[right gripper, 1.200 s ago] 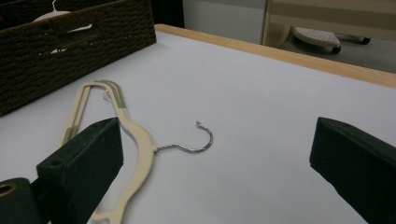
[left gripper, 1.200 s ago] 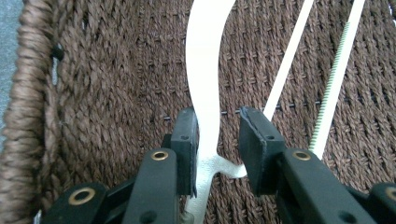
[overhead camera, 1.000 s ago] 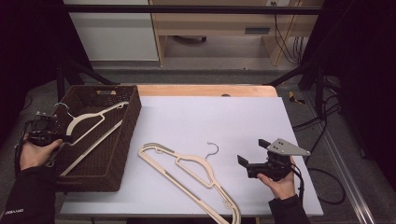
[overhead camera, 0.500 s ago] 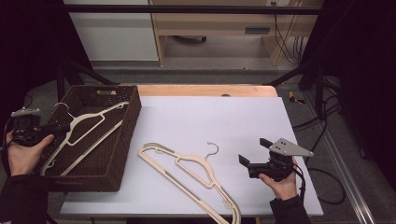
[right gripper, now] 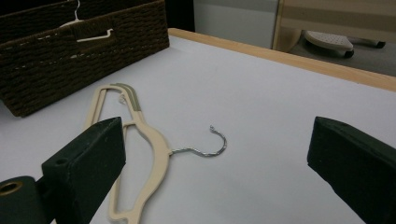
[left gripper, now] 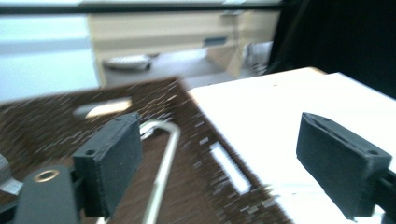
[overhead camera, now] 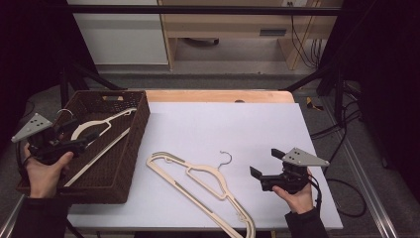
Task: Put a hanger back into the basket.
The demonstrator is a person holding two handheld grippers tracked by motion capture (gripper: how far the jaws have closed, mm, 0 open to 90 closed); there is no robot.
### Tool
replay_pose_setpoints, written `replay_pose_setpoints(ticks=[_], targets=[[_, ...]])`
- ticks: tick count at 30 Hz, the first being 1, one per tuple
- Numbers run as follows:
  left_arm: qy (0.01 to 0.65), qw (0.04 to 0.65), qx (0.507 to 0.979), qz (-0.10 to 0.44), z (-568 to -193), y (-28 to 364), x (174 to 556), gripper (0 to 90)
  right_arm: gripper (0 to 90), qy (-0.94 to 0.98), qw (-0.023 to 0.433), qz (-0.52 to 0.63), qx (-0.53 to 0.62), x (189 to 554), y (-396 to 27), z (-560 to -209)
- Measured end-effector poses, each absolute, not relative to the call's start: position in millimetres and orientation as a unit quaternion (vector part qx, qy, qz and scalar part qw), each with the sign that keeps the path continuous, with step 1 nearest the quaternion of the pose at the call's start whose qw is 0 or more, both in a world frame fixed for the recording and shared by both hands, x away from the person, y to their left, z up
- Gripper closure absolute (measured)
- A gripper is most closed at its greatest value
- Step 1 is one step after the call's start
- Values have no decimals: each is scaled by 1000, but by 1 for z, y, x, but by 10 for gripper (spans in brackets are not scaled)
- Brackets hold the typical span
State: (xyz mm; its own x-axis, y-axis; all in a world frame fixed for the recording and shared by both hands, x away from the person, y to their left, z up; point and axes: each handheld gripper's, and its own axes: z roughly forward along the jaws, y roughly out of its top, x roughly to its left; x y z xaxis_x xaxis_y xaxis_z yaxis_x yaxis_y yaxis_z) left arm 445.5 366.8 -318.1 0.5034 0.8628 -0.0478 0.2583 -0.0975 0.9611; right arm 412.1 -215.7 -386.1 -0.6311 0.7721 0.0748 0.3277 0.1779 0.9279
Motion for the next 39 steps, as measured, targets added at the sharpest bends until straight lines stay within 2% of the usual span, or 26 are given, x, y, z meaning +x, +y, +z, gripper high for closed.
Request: replay_pose_setpoints(ticks=[9,18,32,39], targets=[[356,561,705,249,-333,310,430,90,53,738,202,524,374,410,-214,-387],[331,549,736,219,-359,268,419,75,55,747,188,516,375,411,-207,-394],[319,534,756,205,-378,241,412,79,79,771,156,484,383,412,-191,-412],[312,525,771,181,-389,229,413,82,130,793,128,461,376,412,-177,-425]])
